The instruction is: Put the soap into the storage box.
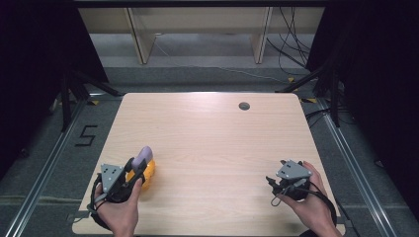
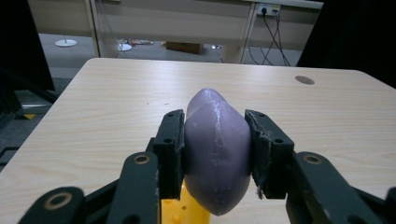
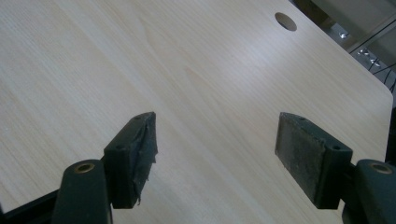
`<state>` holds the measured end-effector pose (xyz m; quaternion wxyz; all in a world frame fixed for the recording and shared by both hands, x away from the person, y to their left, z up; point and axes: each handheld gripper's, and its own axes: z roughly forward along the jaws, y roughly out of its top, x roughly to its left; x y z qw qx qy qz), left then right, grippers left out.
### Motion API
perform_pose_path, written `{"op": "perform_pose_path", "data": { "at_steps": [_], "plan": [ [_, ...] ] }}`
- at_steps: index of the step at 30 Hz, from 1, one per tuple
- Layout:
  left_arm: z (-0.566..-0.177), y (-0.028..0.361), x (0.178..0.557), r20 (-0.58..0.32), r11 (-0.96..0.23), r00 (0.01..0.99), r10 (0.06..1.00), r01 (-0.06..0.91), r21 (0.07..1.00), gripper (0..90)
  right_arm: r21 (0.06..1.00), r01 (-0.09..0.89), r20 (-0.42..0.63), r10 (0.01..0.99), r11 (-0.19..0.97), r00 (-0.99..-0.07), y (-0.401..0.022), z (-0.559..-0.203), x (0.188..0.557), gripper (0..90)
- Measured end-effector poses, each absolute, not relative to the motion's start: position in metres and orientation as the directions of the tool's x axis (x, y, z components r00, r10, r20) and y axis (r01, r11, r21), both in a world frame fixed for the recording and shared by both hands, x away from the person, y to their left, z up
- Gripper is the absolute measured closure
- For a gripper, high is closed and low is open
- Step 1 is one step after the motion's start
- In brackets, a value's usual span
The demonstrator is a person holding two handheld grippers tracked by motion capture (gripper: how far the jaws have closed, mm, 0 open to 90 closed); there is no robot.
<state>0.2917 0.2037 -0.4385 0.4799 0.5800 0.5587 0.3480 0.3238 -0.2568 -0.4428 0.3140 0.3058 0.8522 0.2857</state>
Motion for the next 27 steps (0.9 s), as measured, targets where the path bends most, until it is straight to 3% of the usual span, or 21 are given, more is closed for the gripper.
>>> {"op": "perform_pose_path", "data": {
  "at_steps": [10,27],
  "plan": [
    [-0.452,0.206,0.296,-0.112,0.079,0.077,0.991,0.347,0.934,59.2,0.675,0.342,-0.36,0.697,0.653,-0.62,-0.257,-0.443,0.324,30.2],
    [-0.472,0.207,0.305,-0.11,0.074,0.066,0.992,0.412,0.908,59.1,0.671,0.344,-0.359,0.694,0.657,-0.624,-0.256,-0.444,0.324,30.0]
  ]
}}
